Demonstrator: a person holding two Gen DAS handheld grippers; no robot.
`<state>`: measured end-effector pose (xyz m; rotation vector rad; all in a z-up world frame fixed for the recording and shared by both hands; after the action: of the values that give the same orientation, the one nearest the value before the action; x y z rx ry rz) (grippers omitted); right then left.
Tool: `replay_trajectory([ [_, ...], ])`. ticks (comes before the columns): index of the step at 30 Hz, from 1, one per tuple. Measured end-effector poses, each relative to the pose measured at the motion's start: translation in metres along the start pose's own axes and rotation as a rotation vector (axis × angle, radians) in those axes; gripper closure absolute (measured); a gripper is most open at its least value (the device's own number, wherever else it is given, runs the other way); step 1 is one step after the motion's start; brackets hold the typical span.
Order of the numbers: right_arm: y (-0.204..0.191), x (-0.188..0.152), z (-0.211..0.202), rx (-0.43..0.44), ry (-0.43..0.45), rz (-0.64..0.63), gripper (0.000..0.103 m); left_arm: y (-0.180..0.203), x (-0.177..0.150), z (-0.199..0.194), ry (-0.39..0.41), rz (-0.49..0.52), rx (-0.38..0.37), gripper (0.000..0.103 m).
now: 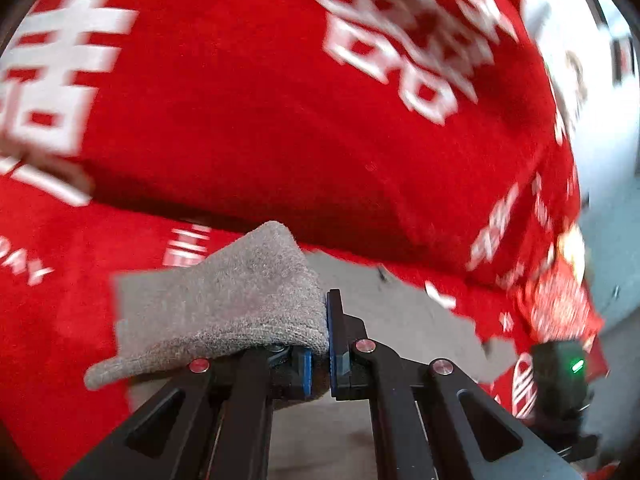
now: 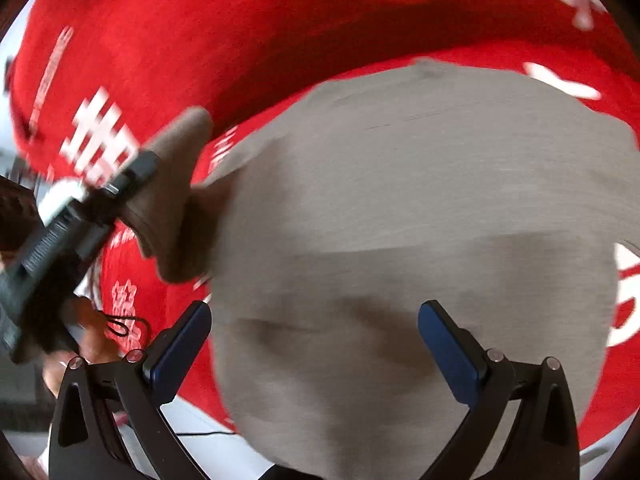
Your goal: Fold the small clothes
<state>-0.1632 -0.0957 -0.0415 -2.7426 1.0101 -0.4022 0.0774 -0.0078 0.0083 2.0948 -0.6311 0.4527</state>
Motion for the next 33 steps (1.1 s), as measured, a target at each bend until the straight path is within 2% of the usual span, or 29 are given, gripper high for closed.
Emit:
replay_trajectory([
  [3, 0.047, 0.009, 0.002, -0.017, -0.008, 0.063, 0.0, 0.029, -0.027, 0.07, -0.133, 0.07, 0.031, 0.096],
  [7, 0.091, 0.012, 0.011, -0.05, -0.033, 0.1, 0.0, 0.038, -0.068, 0.131, -0.275, 0.092, 0.094, 0.096],
  [10, 0.11, 0.01, 0.02, -0.064, -0.058, 0.115, 0.0, 0.027, -0.097, 0.149, -0.35, 0.102, 0.168, 0.096],
  [12, 0.117, 0.009, 0.024, -0.071, -0.07, 0.112, 0.0, 0.023, -0.105, 0.149, -0.362, 0.101, 0.186, 0.091],
  [13, 0.118, 0.011, 0.026, -0.072, -0.072, 0.108, 0.0, 0.025, -0.105, 0.147, -0.352, 0.11, 0.179, 0.08],
  [14, 0.115, 0.013, 0.026, -0.076, -0.071, 0.097, 0.0, 0.029, -0.105, 0.145, -0.357, 0.122, 0.188, 0.043],
  [16, 0.111, 0.018, 0.025, -0.085, -0.058, 0.063, 0.0, 0.03, -0.103, 0.131, -0.357, 0.157, 0.251, 0.002],
  [18, 0.098, 0.028, 0.022, -0.097, -0.029, 0.008, 0.0, 0.039, -0.094, 0.112, -0.315, 0.195, 0.277, 0.002],
  [21, 0.063, 0.043, 0.017, -0.122, 0.031, -0.141, 0.0, 0.035, -0.083, 0.063, -0.262, 0.173, 0.327, 0.002],
  [26, -0.03, 0.044, 0.03, -0.258, 0.144, -0.54, 0.0, -0.024, -0.079, -0.029, -0.183, 0.088, 0.558, 0.002],
  [29, -0.07, 0.044, 0.051, -0.368, 0.213, -0.712, 0.001, -0.062, -0.108, -0.057, -0.237, 0.043, 0.668, 0.002],
  [31, -0.085, 0.048, 0.068, -0.478, 0.249, -0.806, 0.008, -0.077, -0.129, -0.058, -0.277, 0.035, 0.72, 0.002],
  [32, -0.087, 0.052, 0.079, -0.549, 0.266, -0.855, 0.029, -0.081, -0.133, -0.055, -0.289, 0.027, 0.727, 0.002],
  [33, -0.087, 0.055, 0.086, -0.589, 0.266, -0.888, 0.084, -0.083, -0.137, -0.05, -0.295, 0.018, 0.726, 0.002],
])
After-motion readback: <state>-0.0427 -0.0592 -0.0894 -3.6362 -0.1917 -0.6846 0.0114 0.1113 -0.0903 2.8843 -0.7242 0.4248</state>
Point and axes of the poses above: each gripper's, at about its wrist camera, not at the fingertips, and z roughly the way its jaws point, y to its right, x to its top, the point moved 10 cm from there along z, roughly the way its jaws point, and after that the axes turned 14 degrees about -x, right-handed, at the moved point
